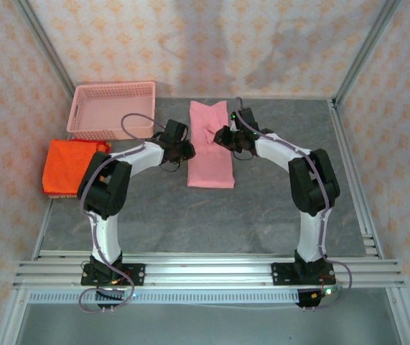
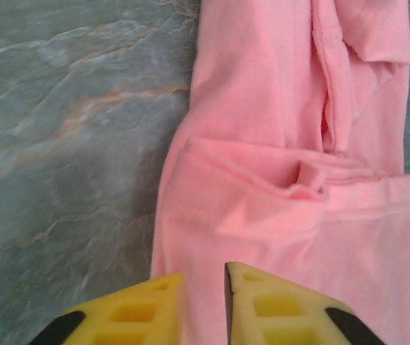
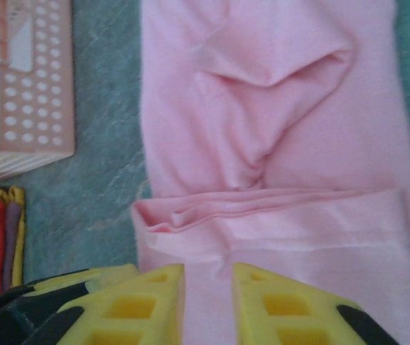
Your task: Fold and stack the t-shirts
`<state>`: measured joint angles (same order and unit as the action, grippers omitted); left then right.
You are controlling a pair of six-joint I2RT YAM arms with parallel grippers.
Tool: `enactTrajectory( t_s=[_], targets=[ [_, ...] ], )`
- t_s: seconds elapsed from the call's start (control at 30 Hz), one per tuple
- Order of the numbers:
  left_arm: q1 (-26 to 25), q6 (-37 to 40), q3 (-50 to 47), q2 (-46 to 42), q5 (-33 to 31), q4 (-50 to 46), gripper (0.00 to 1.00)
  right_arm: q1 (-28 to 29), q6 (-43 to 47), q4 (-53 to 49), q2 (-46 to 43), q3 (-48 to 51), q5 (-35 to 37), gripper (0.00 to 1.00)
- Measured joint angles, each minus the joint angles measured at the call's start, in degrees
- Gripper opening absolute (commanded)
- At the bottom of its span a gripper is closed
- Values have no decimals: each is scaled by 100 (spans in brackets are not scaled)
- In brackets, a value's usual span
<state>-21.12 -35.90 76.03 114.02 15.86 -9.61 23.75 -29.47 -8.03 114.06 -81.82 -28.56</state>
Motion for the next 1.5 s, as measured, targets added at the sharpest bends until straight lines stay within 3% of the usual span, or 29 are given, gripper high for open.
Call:
enactTrajectory(
  t_s=[0.1, 0.43, 0.53, 0.7, 0.97, 1.23, 1.5],
  targets=[
    [17, 11, 433, 343, 120, -90, 0, -63, 11, -55, 378, -271, -109, 19],
    [17, -7, 1331, 955, 103, -428, 1, -72, -31, -133, 1285, -710, -251, 16],
    [20, -7, 1281, 1054, -4, -507, 6, -94, -50, -120, 1283, -699, -238, 16],
    [24, -35, 920, 942, -101, -310, 8, -105, -57, 57, 1141, -422, -254, 16],
    [-26, -295, -332, 160, -63, 151, 8, -101, -201, 372, 348, 879, -345, 16],
    [-431, -608, -1604, -761, -131, 343, 9, 173, -267, 439, -433, 1952, -361, 16],
    [-863, -802, -2210, -1364, -306, 103, 10, 507, -610, 605, -1353, 3156, -284, 17]
  ],
)
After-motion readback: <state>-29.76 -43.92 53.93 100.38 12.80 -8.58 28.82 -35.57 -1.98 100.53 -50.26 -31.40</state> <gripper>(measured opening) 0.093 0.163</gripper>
